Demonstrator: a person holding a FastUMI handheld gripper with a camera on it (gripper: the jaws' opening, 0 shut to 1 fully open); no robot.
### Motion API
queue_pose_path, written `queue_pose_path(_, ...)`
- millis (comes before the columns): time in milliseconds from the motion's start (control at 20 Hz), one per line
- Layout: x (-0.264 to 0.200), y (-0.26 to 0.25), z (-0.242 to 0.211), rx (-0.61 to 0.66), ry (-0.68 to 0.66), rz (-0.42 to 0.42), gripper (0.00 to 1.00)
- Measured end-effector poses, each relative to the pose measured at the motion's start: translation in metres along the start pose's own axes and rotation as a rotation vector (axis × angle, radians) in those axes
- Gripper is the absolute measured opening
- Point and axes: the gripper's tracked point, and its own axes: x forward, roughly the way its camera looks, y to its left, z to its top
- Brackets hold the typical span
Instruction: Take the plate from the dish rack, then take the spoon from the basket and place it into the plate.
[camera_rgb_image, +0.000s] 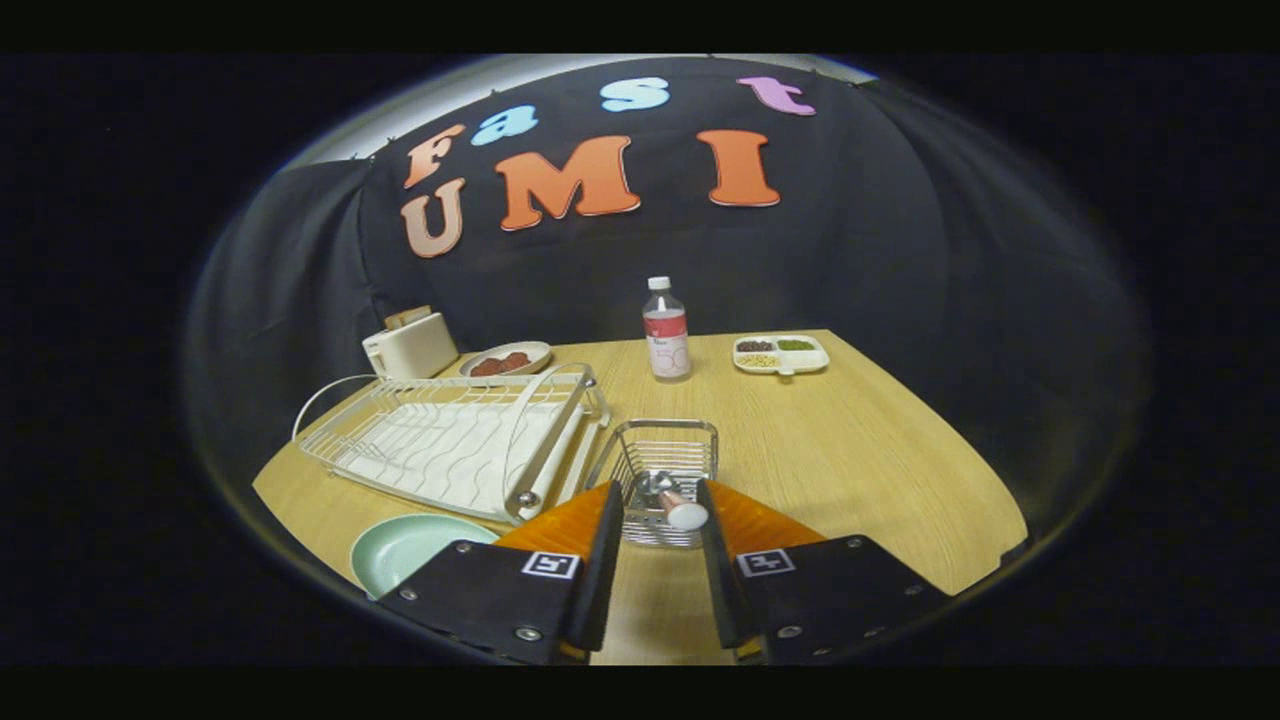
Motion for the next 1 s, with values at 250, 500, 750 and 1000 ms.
queue_pose_path(250,0.003,-0.004,0.004,-0.003,0.017,-0.020,0.14)
queue_pose_path(500,-0.009,-0.002,0.039,-0.001,-0.005,-0.014,0.13)
queue_pose_path(750,-0.026,-0.003,0.080,0.015,-0.058,-0.019,0.12)
queue_pose_path(1000,-0.046,0.000,0.108,0.031,-0.063,-0.003,0.12)
